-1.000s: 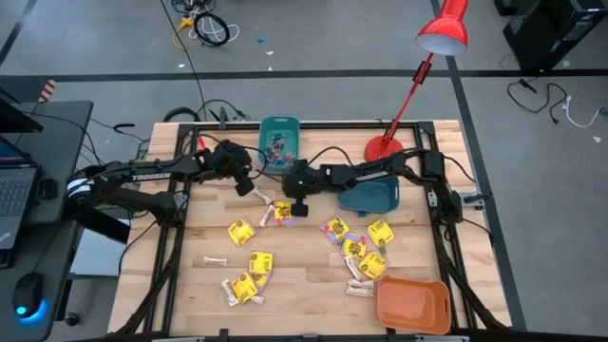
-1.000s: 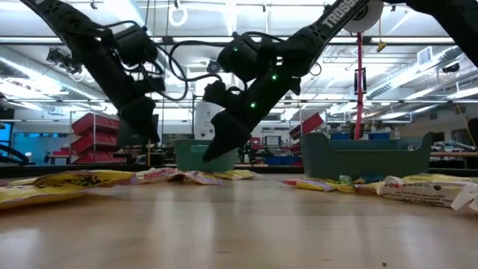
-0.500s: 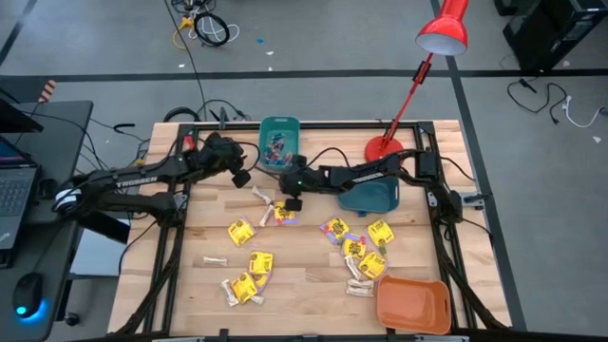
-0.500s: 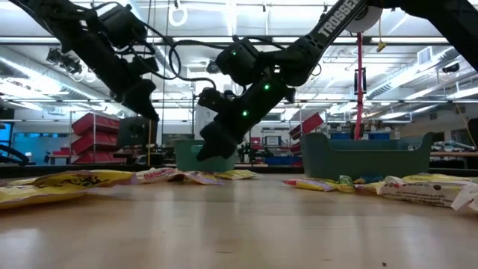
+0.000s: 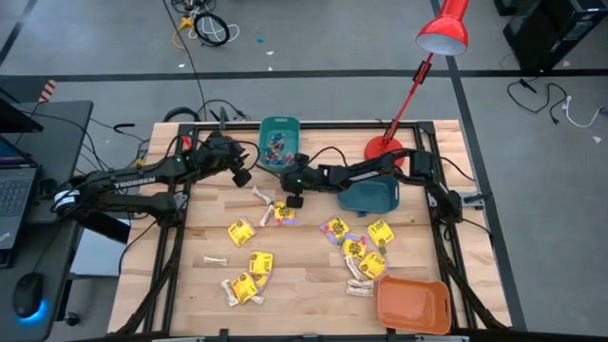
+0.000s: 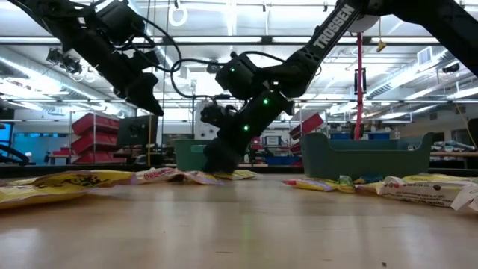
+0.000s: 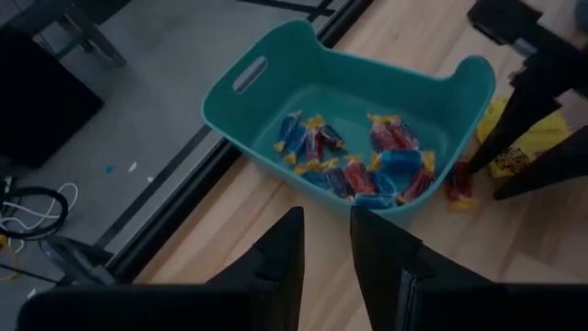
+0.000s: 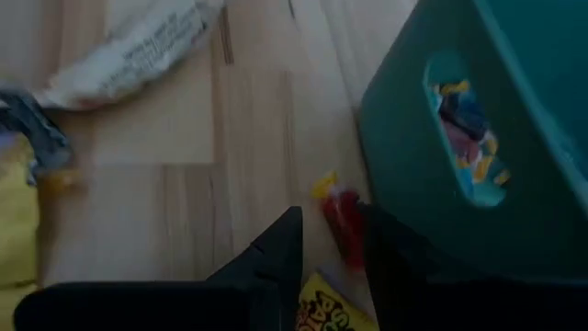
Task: Sort candy
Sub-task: Put the red candy into the green bin
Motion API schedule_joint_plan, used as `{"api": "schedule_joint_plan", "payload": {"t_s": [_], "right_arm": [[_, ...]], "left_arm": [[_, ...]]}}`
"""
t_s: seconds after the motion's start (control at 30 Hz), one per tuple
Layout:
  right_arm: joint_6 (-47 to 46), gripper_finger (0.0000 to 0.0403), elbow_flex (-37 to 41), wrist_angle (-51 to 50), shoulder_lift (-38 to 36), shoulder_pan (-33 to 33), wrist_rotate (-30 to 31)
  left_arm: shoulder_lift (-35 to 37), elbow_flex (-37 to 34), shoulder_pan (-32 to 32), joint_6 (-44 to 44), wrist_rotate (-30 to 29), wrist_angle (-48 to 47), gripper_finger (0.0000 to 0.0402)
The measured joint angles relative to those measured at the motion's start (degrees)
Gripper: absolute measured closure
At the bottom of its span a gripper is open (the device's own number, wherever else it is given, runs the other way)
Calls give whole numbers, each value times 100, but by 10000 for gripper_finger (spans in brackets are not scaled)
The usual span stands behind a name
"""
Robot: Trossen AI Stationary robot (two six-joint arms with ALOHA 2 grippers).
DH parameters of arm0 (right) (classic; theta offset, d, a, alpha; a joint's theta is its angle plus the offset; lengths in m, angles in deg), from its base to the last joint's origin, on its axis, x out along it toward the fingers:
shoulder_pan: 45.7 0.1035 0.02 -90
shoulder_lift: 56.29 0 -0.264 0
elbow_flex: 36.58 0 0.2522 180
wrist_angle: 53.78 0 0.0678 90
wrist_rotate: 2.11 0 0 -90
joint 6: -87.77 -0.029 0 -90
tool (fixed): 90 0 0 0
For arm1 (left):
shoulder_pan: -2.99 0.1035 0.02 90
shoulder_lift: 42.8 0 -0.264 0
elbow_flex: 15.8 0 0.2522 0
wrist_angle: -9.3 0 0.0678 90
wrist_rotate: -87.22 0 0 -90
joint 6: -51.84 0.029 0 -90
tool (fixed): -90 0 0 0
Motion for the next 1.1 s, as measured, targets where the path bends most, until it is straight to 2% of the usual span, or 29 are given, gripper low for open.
{"api": "schedule_joint_plan", "payload": {"t_s": [0.17,0.37,0.5,0.7,0.87,1.1], "right_arm": [[-141,303,-4,-67,33,-69,-28],[-157,305,-7,-23,31,15,-547],[-133,306,0,-54,13,187,-618],[36,306,0,65,3,289,-316],[202,305,0,102,2,206,370],[356,307,0,87,6,-29,274]], "left_arm": [[-2,0,-15,28,21,71,308],[-2,0,-15,34,23,79,308],[-2,0,-15,34,23,73,308],[-2,0,-15,37,23,75,308],[-2,0,-15,37,23,74,308],[-2,0,-15,37,23,75,308]]}}
